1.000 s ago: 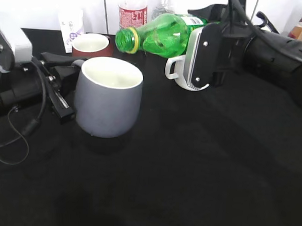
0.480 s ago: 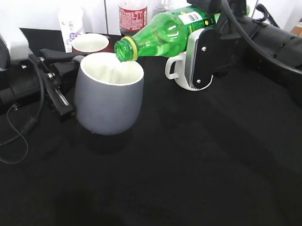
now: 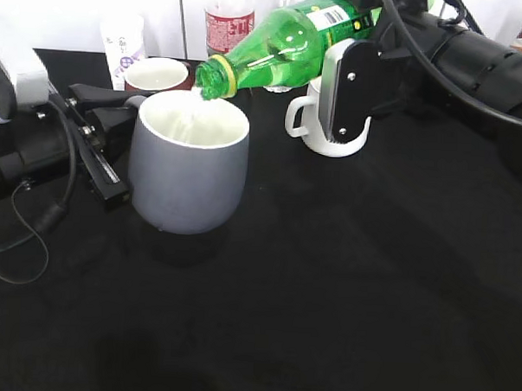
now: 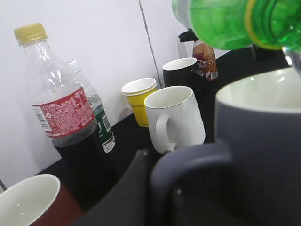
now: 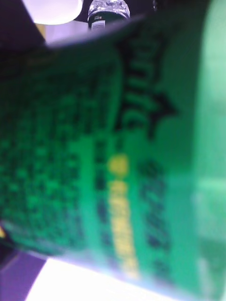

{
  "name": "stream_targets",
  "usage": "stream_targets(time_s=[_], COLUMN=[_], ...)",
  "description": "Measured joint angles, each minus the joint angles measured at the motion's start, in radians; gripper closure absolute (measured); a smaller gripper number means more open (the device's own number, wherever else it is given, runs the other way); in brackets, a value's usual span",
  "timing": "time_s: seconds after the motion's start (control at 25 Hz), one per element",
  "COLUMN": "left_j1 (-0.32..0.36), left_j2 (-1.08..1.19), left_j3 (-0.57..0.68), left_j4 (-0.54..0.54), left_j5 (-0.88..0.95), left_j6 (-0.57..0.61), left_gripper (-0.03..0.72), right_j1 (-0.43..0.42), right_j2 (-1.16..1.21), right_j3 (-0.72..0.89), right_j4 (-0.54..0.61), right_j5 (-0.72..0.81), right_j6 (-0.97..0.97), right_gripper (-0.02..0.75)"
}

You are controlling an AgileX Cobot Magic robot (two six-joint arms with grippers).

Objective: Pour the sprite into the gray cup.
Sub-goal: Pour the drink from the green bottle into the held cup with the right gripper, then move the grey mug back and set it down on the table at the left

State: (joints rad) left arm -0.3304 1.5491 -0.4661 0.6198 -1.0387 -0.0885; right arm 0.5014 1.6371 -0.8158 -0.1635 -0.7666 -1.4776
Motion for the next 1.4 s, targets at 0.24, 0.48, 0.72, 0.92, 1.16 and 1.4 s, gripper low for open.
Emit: stream_targets(time_s=[0.24, 0.48, 0.72, 0.92, 1.16, 1.4], left_j1=[0.0, 0.0, 0.0, 0.0, 0.0, 0.0], left_j2=[0.0, 0.001, 0.001, 0.001, 0.001, 0.001], left_j3=[0.0, 0.0, 0.0, 0.0, 0.0, 0.0], left_j4=[0.002, 0.003, 0.004, 0.004, 0.004, -0.005], left_j5=[0.0, 0.0, 0.0, 0.001, 0.001, 0.001], left_j6=[0.0, 0.0, 0.0, 0.001, 0.001, 0.001], left_gripper=[0.645, 0.645, 0.645, 0.645, 0.645, 0.645], right_j1=[0.0, 0.0, 0.0, 0.0, 0.0, 0.0], right_j2=[0.0, 0.0, 0.0, 0.0, 0.0, 0.0], right_j3=[0.0, -0.001, -0.001, -0.001, -0.001, -0.001], right_j4=[0.002, 0.041, 0.041, 0.014, 0.013, 0.013], right_j5=[0.0, 0.005, 0.024, 0.03, 0.03, 0.031], right_j6=[0.0, 0.0, 0.0, 0.0, 0.069, 0.443], right_gripper=[0.299, 0.299, 0.299, 0.299, 0.299, 0.299])
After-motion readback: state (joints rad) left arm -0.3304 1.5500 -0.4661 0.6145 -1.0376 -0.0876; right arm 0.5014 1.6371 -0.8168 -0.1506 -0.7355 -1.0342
